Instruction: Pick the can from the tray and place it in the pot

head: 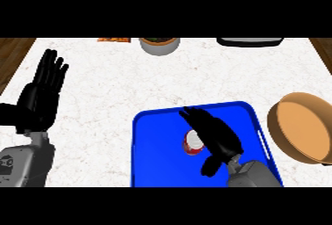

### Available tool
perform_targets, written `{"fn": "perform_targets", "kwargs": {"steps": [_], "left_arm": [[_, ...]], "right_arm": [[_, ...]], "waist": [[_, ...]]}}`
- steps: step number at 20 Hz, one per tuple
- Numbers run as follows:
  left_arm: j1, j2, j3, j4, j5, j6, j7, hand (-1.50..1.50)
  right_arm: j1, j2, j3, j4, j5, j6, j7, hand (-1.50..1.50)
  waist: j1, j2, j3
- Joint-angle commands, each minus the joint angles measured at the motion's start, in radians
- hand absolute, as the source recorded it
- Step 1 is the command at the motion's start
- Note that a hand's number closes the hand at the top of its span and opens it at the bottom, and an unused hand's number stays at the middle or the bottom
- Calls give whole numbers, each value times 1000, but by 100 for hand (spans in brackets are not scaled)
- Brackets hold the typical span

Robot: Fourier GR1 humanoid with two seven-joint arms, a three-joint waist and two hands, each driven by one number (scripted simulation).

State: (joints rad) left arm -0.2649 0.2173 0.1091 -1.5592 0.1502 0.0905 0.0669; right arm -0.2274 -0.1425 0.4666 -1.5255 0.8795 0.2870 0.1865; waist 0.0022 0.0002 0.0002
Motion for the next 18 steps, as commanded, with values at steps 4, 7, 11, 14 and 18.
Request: {"fn": "perform_targets", "kwargs": {"steps": [4,7,11,14,18], "left_arm": [[5,7,34,1,14,-37,-4,0],[-30,-20,17,127,-31,-27,-106,0],[-20,-60,-32,17,-51,22,-25,0],[13,-42,-12,-20,-37,6,1,0],[-44,-23,16,26,-28,-3,11,0]], "right_arm": [[-35,80,-32,148,47,-42,-82,-150],[-81,118,-30,229,52,-54,-119,-150],[-58,104,54,265,117,-162,-259,150],[-104,139,48,288,133,-173,-247,150],[-150,141,44,344,146,-192,-237,150]], "waist": [[0,0,0],[-1,1,0],[2,2,0],[4,0,0],[4,1,0]]}}
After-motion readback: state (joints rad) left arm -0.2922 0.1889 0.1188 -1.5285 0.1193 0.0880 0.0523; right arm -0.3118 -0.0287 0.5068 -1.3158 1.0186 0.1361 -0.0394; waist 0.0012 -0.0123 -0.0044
